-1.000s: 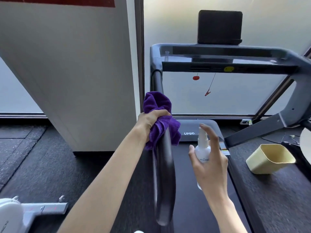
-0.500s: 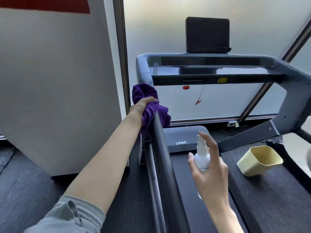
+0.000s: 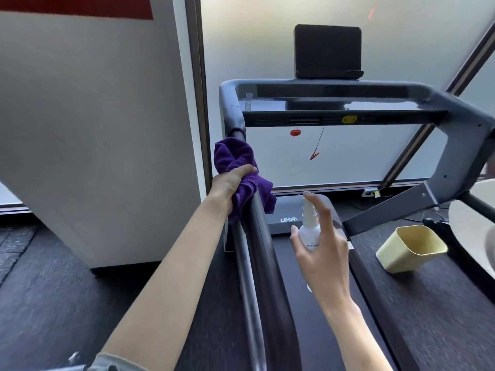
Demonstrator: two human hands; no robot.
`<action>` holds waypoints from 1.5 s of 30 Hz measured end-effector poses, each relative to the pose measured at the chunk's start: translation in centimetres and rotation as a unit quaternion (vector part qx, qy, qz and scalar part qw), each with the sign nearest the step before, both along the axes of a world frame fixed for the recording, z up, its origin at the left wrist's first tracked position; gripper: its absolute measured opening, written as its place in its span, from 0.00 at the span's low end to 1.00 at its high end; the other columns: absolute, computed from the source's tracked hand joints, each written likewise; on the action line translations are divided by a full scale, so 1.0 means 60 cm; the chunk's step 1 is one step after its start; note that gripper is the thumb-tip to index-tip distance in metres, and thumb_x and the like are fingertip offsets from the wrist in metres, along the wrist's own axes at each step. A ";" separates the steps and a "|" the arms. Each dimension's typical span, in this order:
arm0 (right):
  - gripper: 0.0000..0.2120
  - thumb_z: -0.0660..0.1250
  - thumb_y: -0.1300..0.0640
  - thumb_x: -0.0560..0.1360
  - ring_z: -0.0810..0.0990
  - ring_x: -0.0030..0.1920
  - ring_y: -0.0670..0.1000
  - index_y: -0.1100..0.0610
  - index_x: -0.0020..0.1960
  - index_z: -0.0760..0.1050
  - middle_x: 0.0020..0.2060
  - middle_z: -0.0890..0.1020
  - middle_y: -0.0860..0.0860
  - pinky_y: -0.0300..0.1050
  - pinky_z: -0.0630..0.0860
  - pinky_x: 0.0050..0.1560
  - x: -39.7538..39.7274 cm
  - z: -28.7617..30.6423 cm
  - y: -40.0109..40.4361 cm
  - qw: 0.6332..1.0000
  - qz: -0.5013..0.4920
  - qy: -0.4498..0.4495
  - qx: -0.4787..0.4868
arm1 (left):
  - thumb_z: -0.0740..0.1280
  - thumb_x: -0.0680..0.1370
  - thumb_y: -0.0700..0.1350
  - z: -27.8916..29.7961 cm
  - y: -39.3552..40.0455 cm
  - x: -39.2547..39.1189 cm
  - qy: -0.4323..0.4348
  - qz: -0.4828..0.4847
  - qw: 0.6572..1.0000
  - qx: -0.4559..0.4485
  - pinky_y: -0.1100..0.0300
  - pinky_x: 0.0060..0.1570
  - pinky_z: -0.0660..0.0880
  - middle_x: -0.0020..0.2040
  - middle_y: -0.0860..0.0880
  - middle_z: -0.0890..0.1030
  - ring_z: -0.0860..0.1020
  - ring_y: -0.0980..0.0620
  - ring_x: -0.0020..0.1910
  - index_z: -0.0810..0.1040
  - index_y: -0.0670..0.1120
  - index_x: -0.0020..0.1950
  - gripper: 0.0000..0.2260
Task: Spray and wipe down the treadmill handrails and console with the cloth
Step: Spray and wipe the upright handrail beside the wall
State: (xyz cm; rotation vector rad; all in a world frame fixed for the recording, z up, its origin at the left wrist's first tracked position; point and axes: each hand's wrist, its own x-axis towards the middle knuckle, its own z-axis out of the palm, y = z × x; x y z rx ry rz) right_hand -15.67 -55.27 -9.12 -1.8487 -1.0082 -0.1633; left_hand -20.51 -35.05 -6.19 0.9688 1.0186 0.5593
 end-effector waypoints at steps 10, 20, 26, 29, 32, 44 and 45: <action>0.29 0.69 0.62 0.74 0.68 0.25 0.42 0.43 0.69 0.65 0.34 0.71 0.39 0.34 0.66 0.29 -0.029 -0.002 -0.096 1.000 0.011 0.003 -0.008 | 0.78 0.68 0.45 -0.014 -0.208 -0.118 -0.051 -0.026 0.998 -0.028 0.45 0.56 0.79 0.52 0.38 0.84 0.82 0.41 0.46 0.81 0.40 0.54 0.18; 0.30 0.70 0.63 0.72 0.72 0.31 0.47 0.42 0.68 0.66 0.33 0.72 0.43 0.42 0.70 0.32 -0.072 -0.024 -0.209 1.000 0.010 0.021 0.007 | 0.78 0.63 0.48 -0.092 -0.434 -0.213 -0.082 0.063 0.973 0.205 0.55 0.47 0.80 0.50 0.49 0.84 0.83 0.48 0.49 0.75 0.46 0.59 0.27; 0.31 0.70 0.62 0.73 0.73 0.29 0.47 0.39 0.67 0.65 0.30 0.73 0.45 0.44 0.73 0.31 -0.101 -0.028 -0.249 0.999 -0.011 0.035 -0.011 | 0.79 0.60 0.51 -0.159 -0.463 -0.243 -0.056 0.041 0.974 0.215 0.61 0.31 0.76 0.35 0.50 0.82 0.79 0.53 0.32 0.73 0.33 0.52 0.30; 0.31 0.70 0.63 0.72 0.73 0.29 0.52 0.39 0.67 0.64 0.31 0.74 0.50 0.47 0.73 0.31 -0.122 -0.019 -0.260 0.999 -0.033 0.018 -0.010 | 0.80 0.59 0.49 -0.178 -0.453 -0.274 -0.054 0.007 0.979 0.199 0.63 0.31 0.75 0.35 0.51 0.83 0.81 0.52 0.34 0.76 0.39 0.52 0.27; 0.32 0.70 0.64 0.72 0.74 0.30 0.53 0.39 0.67 0.65 0.35 0.76 0.49 0.47 0.73 0.32 -0.148 -0.009 -0.262 0.998 -0.069 0.003 -0.002 | 0.79 0.61 0.47 -0.175 -0.411 -0.303 -0.105 0.001 0.980 0.167 0.65 0.40 0.77 0.43 0.51 0.85 0.83 0.54 0.43 0.80 0.47 0.51 0.21; 0.30 0.70 0.64 0.73 0.76 0.36 0.54 0.45 0.68 0.63 0.48 0.81 0.50 0.43 0.73 0.39 -0.324 0.020 -0.124 0.962 -0.270 -0.041 -0.008 | 0.74 0.65 0.52 -0.121 -0.164 -0.388 -0.153 -0.165 0.972 0.063 0.55 0.51 0.80 0.50 0.50 0.85 0.83 0.51 0.51 0.79 0.52 0.54 0.18; 0.30 0.70 0.64 0.73 0.76 0.37 0.54 0.44 0.68 0.63 0.48 0.81 0.51 0.43 0.72 0.39 -0.335 0.021 -0.114 0.958 -0.283 -0.038 -0.011 | 0.74 0.65 0.53 -0.120 -0.150 -0.390 -0.154 -0.182 0.969 0.061 0.56 0.49 0.81 0.49 0.51 0.86 0.84 0.52 0.50 0.79 0.53 0.53 0.18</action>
